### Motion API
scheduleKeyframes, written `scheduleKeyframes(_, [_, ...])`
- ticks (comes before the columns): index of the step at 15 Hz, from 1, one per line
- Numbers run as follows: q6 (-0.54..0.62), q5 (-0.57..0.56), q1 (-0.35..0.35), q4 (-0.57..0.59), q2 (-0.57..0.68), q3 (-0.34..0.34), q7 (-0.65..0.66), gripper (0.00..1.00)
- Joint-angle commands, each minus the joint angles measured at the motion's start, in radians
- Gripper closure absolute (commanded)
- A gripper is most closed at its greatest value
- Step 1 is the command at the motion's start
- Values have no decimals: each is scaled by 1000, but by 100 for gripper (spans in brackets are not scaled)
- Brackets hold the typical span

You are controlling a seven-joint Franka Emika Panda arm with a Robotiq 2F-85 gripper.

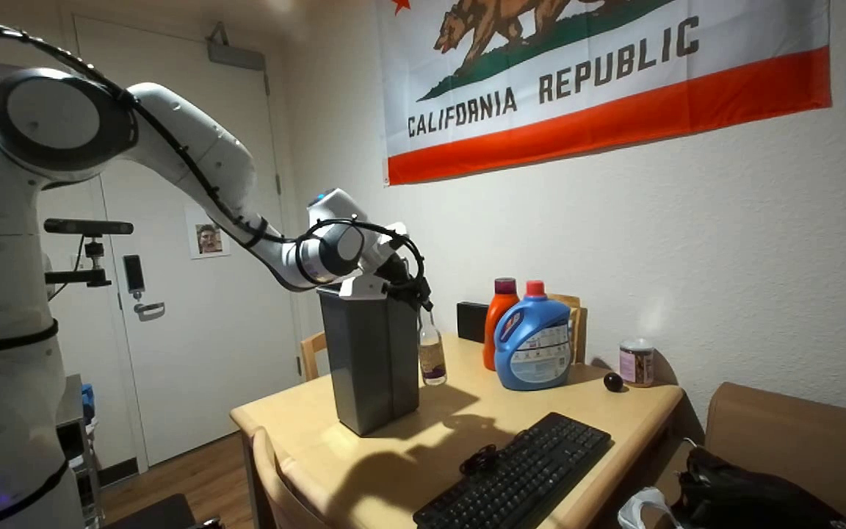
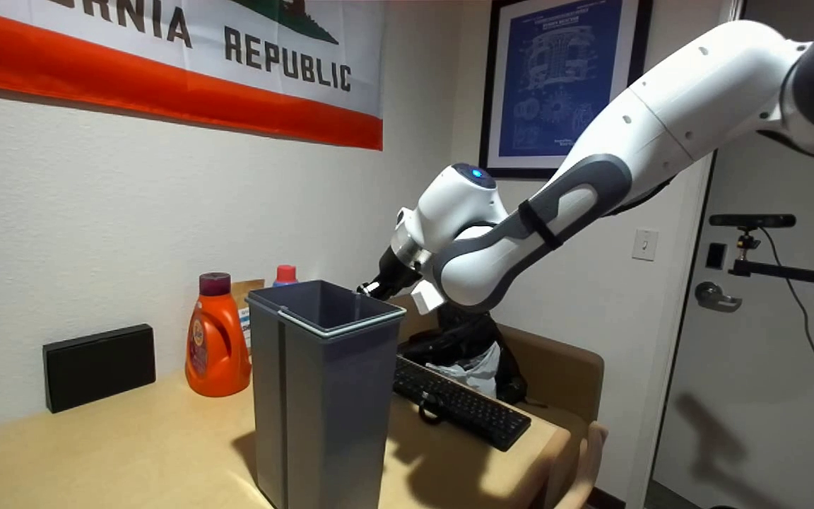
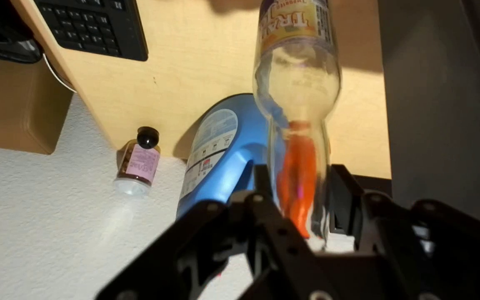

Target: Put the glass bottle into the gray bin

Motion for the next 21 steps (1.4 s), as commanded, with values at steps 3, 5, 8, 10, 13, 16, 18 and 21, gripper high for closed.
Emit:
scheduleKeyframes(3, [-39, 201, 58, -109, -244, -45, -176, 85])
scheduleKeyframes(5, [-51, 222, 67, -120, -307, -62, -202, 85])
scheduleKeyframes(8, [-74, 220, 74, -132, -389, -84, -216, 85])
scheduleKeyframes(10, [-86, 230, 93, -140, -434, -100, -234, 85])
scheduleKeyframes(13, [-108, 239, 134, -160, -493, -113, -271, 85])
scheduleKeyframes(16, [-125, 246, 185, -195, -564, -117, -314, 85])
scheduleKeyframes(18, [-131, 238, 210, -221, -621, -108, -328, 85])
scheduleKeyframes(21, [-132, 227, 242, -249, -709, -100, -345, 85])
